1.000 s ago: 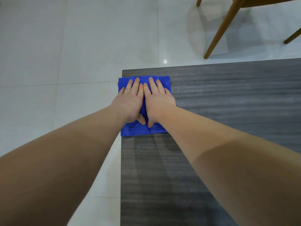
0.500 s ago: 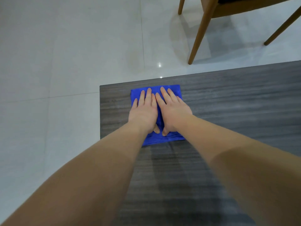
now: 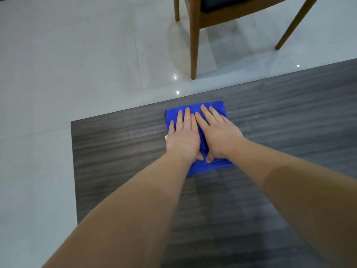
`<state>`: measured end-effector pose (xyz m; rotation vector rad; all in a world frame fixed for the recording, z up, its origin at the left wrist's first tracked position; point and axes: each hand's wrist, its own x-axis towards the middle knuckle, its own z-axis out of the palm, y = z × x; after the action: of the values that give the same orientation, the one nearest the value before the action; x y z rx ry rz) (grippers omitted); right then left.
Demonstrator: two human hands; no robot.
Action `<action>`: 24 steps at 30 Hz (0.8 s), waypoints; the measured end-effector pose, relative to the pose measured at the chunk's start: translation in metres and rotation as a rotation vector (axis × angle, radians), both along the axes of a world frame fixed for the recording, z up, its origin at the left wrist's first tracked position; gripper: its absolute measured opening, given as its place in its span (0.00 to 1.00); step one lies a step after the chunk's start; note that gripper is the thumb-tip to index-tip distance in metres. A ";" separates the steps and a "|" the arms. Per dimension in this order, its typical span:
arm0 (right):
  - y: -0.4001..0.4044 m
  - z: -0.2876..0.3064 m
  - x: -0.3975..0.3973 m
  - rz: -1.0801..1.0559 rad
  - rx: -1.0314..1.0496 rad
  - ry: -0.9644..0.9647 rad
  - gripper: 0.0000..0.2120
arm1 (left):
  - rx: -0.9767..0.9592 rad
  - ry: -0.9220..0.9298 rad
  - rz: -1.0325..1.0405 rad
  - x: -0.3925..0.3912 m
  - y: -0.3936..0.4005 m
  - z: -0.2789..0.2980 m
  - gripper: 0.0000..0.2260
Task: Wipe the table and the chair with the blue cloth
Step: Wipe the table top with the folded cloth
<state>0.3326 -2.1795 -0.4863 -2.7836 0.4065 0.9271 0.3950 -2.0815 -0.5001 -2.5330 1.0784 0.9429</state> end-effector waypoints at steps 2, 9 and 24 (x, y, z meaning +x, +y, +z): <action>-0.023 0.001 -0.017 -0.013 -0.007 0.014 0.70 | 0.008 -0.009 -0.001 -0.018 -0.025 -0.001 0.60; -0.100 0.004 -0.064 -0.049 -0.033 0.052 0.70 | 0.024 -0.013 -0.039 -0.065 -0.109 0.001 0.61; -0.102 0.004 -0.061 -0.128 -0.052 0.105 0.67 | 0.008 0.003 -0.028 -0.069 -0.122 0.001 0.57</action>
<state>0.2717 -2.2815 -0.4827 -2.7246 0.6248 1.0492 0.3259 -2.2034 -0.4988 -2.5040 1.1058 0.9429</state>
